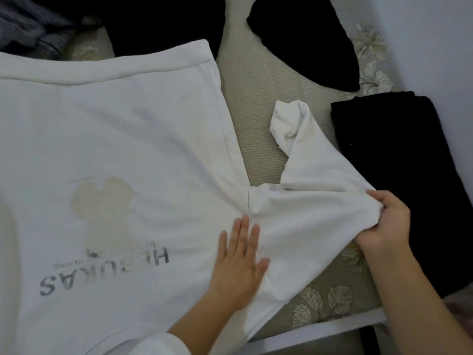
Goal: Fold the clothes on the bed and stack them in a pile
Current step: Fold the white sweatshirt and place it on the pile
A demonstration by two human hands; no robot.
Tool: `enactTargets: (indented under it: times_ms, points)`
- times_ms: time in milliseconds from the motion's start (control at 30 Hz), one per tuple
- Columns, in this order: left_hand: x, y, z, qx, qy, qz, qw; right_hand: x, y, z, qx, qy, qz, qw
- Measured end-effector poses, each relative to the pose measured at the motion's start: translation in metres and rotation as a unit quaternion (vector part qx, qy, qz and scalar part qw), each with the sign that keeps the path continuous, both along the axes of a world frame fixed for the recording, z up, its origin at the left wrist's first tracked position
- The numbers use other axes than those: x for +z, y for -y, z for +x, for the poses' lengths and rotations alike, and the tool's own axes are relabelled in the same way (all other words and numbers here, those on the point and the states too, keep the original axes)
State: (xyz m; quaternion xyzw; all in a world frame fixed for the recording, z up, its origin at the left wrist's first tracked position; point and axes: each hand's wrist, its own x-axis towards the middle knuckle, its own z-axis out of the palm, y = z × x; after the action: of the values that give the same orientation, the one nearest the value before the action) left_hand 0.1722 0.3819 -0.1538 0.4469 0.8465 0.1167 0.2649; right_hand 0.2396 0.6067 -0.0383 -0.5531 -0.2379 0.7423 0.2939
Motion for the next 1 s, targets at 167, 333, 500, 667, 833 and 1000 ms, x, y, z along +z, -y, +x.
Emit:
enactTargets:
  times_ms: [167, 333, 500, 667, 833, 1000]
  points:
    - [-0.004, -0.001, 0.006, 0.005, 0.029, -0.005, 1.0, 0.019, 0.006, -0.044, -0.004, 0.032, 0.052, 0.998]
    - [0.008, 0.017, -0.006, -0.072, 0.081, -0.01, 0.994, 0.033, 0.062, -0.13, 0.111, 0.179, 0.423, 0.881]
    - [0.019, 0.045, 0.007, -0.133, 0.064, -0.04, 0.988, -0.005, 0.145, -0.192, 0.501, 0.22, 0.611, 0.572]
    - [0.016, 0.083, 0.032, -0.238, 0.012, -0.052, 0.97, -0.076, 0.169, -0.162, 0.784, 0.278, 0.483, 0.273]
    - [0.012, 0.119, -0.001, -0.175, 0.013, 0.098, 0.979, -0.102, 0.154, -0.138, 0.723, 0.294, 0.575, 0.245]
    - [0.018, 0.131, -0.086, 0.167, 0.056, 0.194, 0.965, -0.112, 0.147, -0.121, 0.682, 0.365, 0.572, 0.274]
